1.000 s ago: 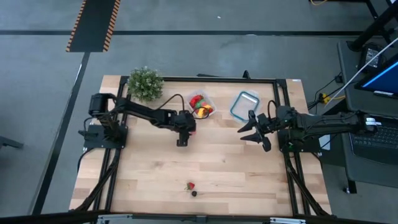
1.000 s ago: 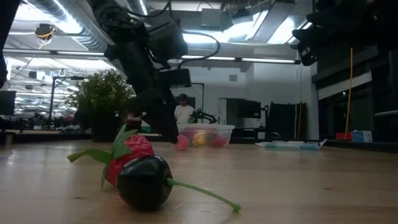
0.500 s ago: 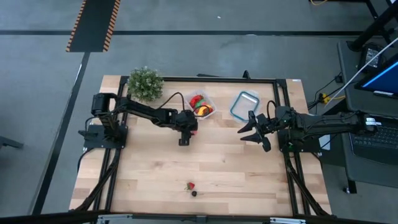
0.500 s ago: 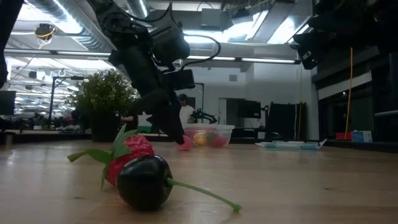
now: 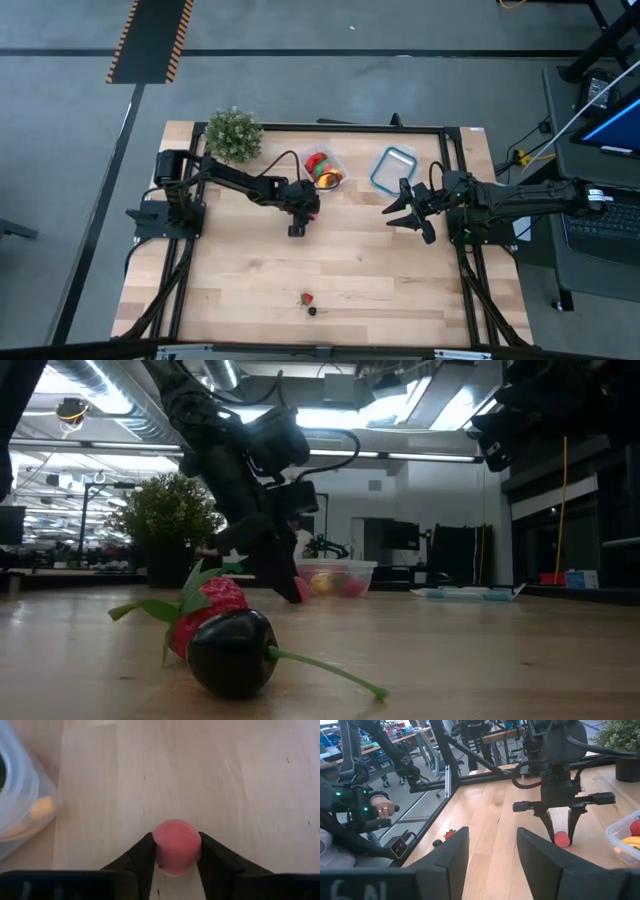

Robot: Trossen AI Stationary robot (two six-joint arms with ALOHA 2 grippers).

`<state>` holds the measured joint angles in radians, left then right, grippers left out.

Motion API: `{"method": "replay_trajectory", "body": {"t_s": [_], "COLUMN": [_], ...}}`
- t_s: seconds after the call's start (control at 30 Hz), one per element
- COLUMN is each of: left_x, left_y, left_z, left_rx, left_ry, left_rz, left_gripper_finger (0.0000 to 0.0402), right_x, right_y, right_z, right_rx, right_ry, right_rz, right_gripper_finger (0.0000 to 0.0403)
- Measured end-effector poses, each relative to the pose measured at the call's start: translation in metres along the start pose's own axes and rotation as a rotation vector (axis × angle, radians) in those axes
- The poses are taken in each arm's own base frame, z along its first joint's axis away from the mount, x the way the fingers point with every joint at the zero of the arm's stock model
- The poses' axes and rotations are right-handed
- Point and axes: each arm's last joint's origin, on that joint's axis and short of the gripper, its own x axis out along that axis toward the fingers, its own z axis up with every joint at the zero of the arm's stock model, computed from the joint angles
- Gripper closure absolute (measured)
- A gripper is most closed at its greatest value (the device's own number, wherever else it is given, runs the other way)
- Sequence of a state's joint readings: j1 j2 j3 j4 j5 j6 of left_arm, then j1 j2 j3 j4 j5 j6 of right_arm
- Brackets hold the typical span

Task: Pick and placing Produce into tupperware
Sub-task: Put the pink apricot into the transparent container

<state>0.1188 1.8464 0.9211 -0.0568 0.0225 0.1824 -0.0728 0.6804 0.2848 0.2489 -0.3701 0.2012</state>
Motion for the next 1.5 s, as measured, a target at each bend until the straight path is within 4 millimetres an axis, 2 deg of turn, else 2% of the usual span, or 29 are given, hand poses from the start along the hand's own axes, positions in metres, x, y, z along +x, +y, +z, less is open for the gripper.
{"method": "replay_trajectory", "body": {"t_s": [0.13, 0.37, 0.53, 0.67, 0.97, 1.07, 1.3, 1.5], "left_x": [-0.004, -0.007, -0.017, -0.034, -0.091, -0.103, -0.106, -0.104], "left_y": [-0.001, -0.003, -0.007, -0.009, -0.011, -0.014, -0.029, -0.037], "left_z": [0.002, 0.004, 0.011, 0.020, 0.040, 0.047, 0.050, 0.033], "left_rx": [0.034, 0.040, 0.030, 0.036, 0.061, 0.067, 0.133, 0.172], "left_ry": [-0.015, -0.024, -0.082, -0.145, -0.334, -0.411, -0.634, -0.870], "left_rz": [-0.003, 0.004, -0.106, -0.110, -0.085, -0.086, -0.198, -0.296], "left_gripper_finger": [0.0324, 0.0327, 0.0328, 0.0328, 0.0328, 0.0328, 0.0328, 0.0328], "right_x": [0.000, 0.001, 0.004, 0.004, 0.004, 0.004, 0.004, 0.004], "right_y": [0.000, -0.001, -0.003, -0.003, -0.003, -0.003, -0.003, -0.003], "right_z": [0.000, -0.004, -0.006, -0.007, -0.007, -0.007, -0.008, -0.008], "right_rx": [0.000, 0.021, 0.026, 0.024, 0.000, -0.001, -0.001, 0.000], "right_ry": [0.000, 0.034, 0.058, 0.060, 0.061, 0.065, 0.069, 0.070], "right_rz": [0.000, -0.006, -0.013, -0.014, -0.014, -0.014, -0.015, -0.015], "right_gripper_finger": [0.0236, 0.0236, 0.0236, 0.0236, 0.0236, 0.0236, 0.0236, 0.0236]}}
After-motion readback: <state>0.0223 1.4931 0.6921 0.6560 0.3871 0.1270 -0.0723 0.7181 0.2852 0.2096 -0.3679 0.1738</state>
